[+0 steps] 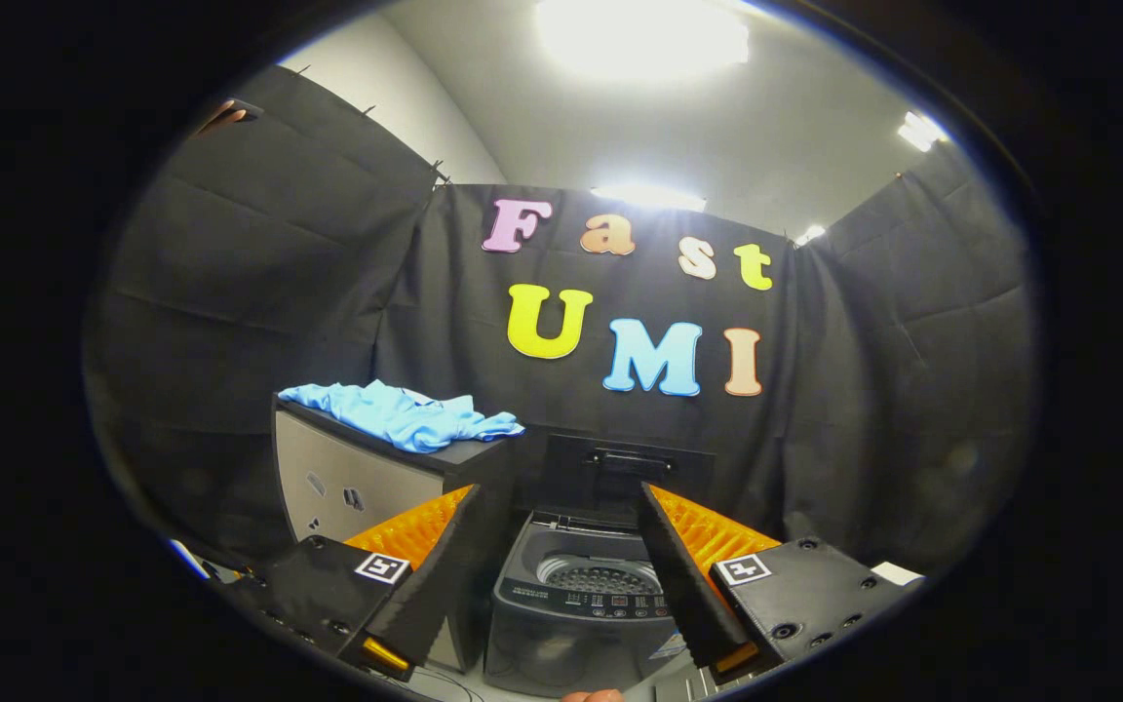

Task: Put the clothes into the washing machine and then close the washing machine lid.

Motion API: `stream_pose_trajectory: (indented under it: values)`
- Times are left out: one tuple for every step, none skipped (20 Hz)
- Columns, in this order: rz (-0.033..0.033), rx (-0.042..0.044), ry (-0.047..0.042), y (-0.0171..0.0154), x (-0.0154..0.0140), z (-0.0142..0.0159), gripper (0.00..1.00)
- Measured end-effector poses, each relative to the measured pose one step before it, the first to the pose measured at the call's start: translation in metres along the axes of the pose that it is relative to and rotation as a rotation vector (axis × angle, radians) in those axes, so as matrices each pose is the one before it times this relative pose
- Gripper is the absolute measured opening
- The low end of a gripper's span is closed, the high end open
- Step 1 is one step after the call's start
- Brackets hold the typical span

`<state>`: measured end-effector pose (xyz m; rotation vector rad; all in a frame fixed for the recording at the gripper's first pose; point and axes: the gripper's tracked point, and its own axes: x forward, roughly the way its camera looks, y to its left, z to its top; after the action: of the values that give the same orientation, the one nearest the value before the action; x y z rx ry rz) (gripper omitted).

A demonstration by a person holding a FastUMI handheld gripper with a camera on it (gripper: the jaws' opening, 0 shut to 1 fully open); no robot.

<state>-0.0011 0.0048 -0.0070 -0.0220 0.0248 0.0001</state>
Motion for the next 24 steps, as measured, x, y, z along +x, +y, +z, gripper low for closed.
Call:
stream_pose_trajectory:
  values:
    - [0.00030, 0.00113, -0.00197, 0.00000, 0.00014, 0.00040, 0.98]
    - [-0.00263, 0.00107, -0.00058, -0.00065, 0.00037, 0.00050, 0.98]
    - [-0.00310, 0.00246, -0.00007, -0.00070, -0.00026, -0.00053, 0.98]
    - [-0.00037, 0.00322, 0.00097, 0.00028, -0.00053, 0.00060, 0.98]
    - [-0.00073, 0.00073, 0.00164, -0.00043, 0.00097, -0.00076, 0.98]
    - [0.00164, -0.00103, 0.00142, 0.00086, -0.00037, -0.00024, 0.98]
    - [0.00089, -0.00246, -0.00022, 0.00052, -0.00028, 0.00015, 0.98]
    - [0.00256, -0.00204, 0.00149, 0.00051, -0.00007, -0.00016, 0.98]
    - [0.00023, -0.00267, 0.00110, -0.00046, 0.00017, -0.00087, 0.98]
    - [-0.00081, -0.00110, 0.00278, -0.00102, 0.00009, -0.00046, 0.98]
    - [-0.00014, 0.00049, 0.00299, 0.00070, 0.00038, -0.00130, 0.98]
    - [-0.00382, 0.00047, 0.00000, -0.00103, 0.00005, 0.00055, 0.98]
    - [-0.00335, 0.00063, -0.00018, -0.00066, -0.00047, 0.00041, 0.98]
    - [0.00146, 0.00061, -0.00018, 0.00127, -0.00103, 0.00071, 0.98]
    - [0.00044, -0.00308, 0.00123, 0.00157, 0.00020, -0.00117, 0.98]
    - [0.00290, -0.00278, -0.00010, 0.00190, -0.00022, 0.00013, 0.98]
    - [0.00120, -0.00274, -0.00075, 0.00133, -0.00034, 0.00058, 0.98]
    - [0.00099, -0.00174, 0.00030, 0.00005, 0.00027, 0.00090, 0.98]
    - [-0.00055, -0.00078, -0.00222, -0.00059, 0.00126, 0.00017, 0.98]
    - [-0.00086, -0.00139, 0.00041, 0.00048, 0.00088, 0.00071, 0.98]
    - [-0.00188, -0.00200, 0.00208, 0.00007, 0.00121, -0.00081, 0.98]
    - [-0.00208, -0.00077, 0.00507, 0.00033, 0.00049, 0.00005, 0.98]
    - [-0.00334, -0.00047, 0.00437, 0.00048, 0.00062, -0.00051, 0.98]
    - [-0.00416, -0.00199, 0.00014, -0.00045, 0.00177, 0.00142, 0.98]
